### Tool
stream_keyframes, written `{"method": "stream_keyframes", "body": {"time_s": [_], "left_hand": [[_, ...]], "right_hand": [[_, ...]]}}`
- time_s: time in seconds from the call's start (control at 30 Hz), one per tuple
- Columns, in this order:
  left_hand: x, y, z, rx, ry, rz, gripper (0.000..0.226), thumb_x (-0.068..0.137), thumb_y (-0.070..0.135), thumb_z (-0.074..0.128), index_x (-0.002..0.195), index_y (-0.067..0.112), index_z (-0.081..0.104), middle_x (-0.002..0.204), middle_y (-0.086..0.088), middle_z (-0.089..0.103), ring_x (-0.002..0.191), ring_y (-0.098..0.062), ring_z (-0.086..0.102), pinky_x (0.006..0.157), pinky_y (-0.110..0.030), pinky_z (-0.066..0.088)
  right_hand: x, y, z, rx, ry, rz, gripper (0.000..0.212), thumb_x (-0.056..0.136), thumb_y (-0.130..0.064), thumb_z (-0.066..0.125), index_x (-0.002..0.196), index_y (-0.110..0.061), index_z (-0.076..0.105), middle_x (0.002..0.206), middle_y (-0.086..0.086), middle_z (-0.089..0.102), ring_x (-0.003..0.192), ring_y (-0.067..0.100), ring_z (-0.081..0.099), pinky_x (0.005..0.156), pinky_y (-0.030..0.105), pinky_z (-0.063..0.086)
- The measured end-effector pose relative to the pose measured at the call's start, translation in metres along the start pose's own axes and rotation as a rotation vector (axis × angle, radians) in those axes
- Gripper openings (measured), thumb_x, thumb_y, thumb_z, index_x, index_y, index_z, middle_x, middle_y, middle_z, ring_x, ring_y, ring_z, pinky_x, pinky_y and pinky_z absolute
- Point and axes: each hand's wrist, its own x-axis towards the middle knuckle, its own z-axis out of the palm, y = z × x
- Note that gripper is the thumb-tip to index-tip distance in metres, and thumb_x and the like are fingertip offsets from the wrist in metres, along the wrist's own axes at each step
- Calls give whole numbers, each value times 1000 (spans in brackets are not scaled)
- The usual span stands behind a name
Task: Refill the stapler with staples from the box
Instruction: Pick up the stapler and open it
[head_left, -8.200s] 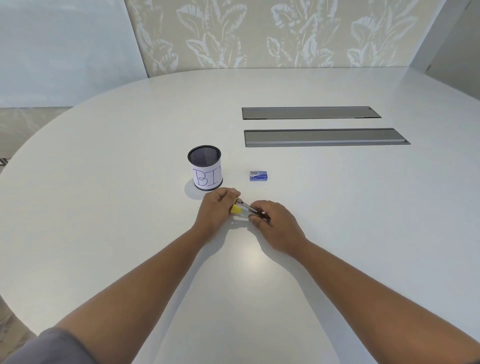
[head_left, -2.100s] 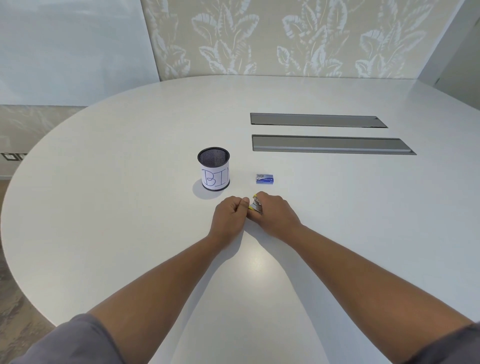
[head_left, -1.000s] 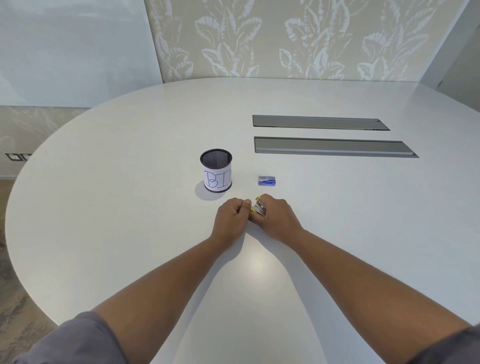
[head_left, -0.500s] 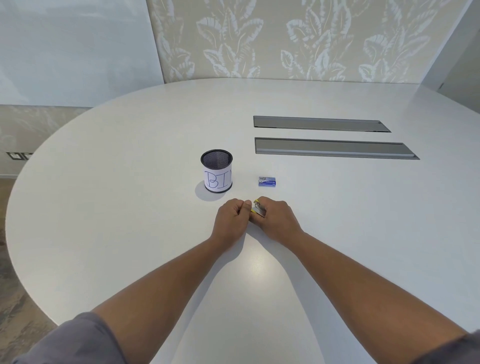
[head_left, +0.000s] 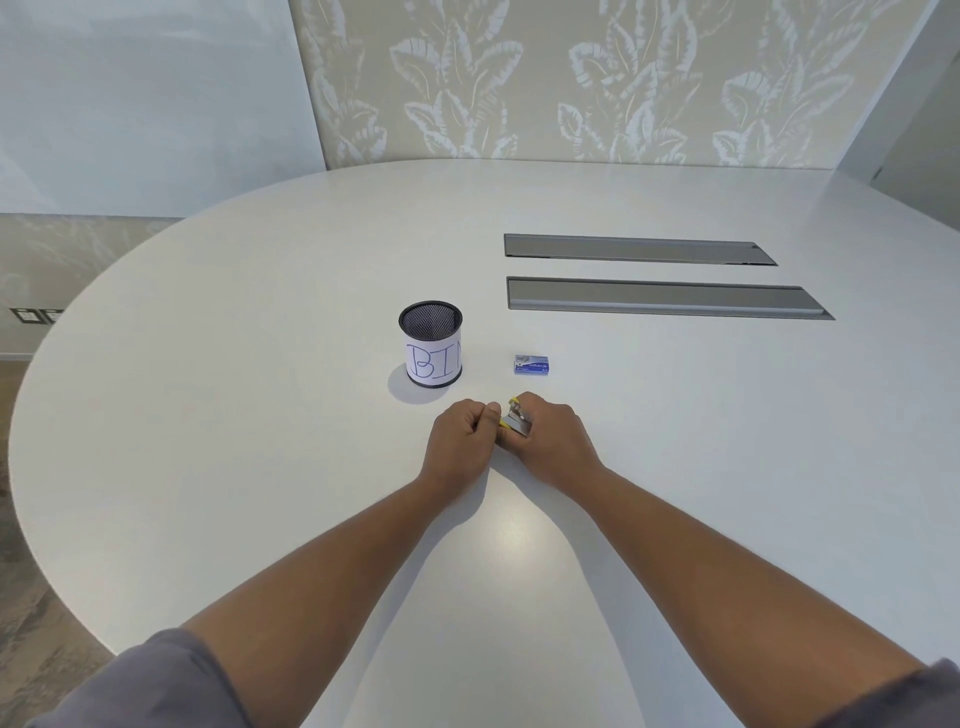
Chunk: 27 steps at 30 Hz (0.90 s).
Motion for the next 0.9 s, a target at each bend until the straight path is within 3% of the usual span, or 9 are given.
{"method": "stream_keyframes", "body": {"time_s": [0.23,0.43,0.6,0.77,0.83,0.9], "left_hand": [[0,1,0,26,8,11,43,104,26,50,69,2,53,67,1,50,66,-15,45,62,-30,35],[1,0,1,24,3,3,43,104,28,49,70,1,53,69,-2,53,66,-15,46,62,-30,36],[1,-1,1,51,7,15,44,104,27,49,62,15,48,65,4,49,63,-11,45,60,-27,33],[1,-1,0,-36,-12,2,46,103,32,49,70,1,59,72,-13,62,68,-18,51,69,-40,43],[0,-1,-1,-98,-38,1,48,103,35,46,74,6,69,80,-13,70,77,-25,60,77,-43,48],[-2,0,-2,-152,-68,12,49,102,38,41,74,18,76,82,-2,74,85,-23,64,81,-39,48]], "right_hand": [[0,0,1,-22,-19,-55,52,89,-61,55,69,-21,29,57,-3,37,56,19,32,54,35,28],[0,-1,1,-22,14,-25,41,87,-60,62,76,-26,41,59,-10,48,56,18,46,53,32,34],[-1,-2,0,-26,3,-62,53,90,-57,59,67,-24,26,55,-4,35,54,17,29,53,35,26],[-1,-2,-4,71,-1,23,49,82,-64,64,69,-23,42,57,-5,49,51,11,40,49,26,32],[-2,-3,-6,165,7,51,54,77,-69,66,71,-18,49,58,-7,51,52,9,41,50,24,34],[-2,-6,-9,253,4,74,59,77,-70,67,72,-14,51,59,-7,51,54,9,40,54,31,36]]}}
